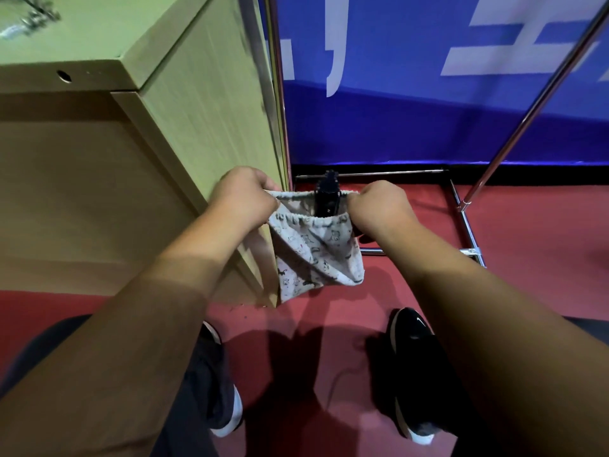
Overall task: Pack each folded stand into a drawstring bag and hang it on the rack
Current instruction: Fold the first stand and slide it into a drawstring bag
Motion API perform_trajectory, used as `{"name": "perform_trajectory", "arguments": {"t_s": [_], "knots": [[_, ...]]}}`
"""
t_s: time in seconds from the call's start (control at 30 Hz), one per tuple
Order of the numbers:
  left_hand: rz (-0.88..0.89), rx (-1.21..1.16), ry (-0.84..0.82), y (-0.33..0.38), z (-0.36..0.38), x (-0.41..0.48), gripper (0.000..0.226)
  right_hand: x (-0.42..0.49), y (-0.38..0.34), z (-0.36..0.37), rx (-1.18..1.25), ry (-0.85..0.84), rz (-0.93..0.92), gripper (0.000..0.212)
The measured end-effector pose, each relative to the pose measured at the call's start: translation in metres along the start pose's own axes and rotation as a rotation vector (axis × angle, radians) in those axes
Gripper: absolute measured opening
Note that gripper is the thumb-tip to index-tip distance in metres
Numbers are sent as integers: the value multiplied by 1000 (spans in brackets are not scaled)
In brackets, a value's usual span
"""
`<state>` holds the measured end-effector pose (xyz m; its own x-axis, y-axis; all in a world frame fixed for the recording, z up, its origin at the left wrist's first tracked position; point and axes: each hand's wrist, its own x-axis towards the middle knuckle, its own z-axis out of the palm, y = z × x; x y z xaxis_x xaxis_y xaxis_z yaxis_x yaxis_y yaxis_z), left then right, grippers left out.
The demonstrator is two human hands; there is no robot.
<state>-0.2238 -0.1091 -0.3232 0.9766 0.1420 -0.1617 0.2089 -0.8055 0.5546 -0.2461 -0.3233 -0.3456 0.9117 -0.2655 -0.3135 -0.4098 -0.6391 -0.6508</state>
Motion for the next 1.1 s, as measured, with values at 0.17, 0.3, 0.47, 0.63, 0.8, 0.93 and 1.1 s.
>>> {"name": "perform_trajectory", "arguments": {"t_s": [0.17,0.3,0.47,0.63,0.8,0.93,1.1], "knots": [[52,31,39,1,2,-3,3,5,3,-2,-34,-7,19,33],[48,-3,100,-3,2,4,6,7,5,-1,-35,-38,47,25],[79,-77,93,-7,7,6,6,12,10,2,-7,-45,-14,23],[45,-285,51,-6,7,5,13,16,9,-2,-50,118,-178,25],[17,-473,10,-2,5,7,10,5,6,-4,77,155,-280,24],[13,-628,-48,3,4,1,20,5,4,-4,244,133,-255,24],[-79,-780,-134,16,2,-6,21,9,0,-8,613,56,-145,30]]}}
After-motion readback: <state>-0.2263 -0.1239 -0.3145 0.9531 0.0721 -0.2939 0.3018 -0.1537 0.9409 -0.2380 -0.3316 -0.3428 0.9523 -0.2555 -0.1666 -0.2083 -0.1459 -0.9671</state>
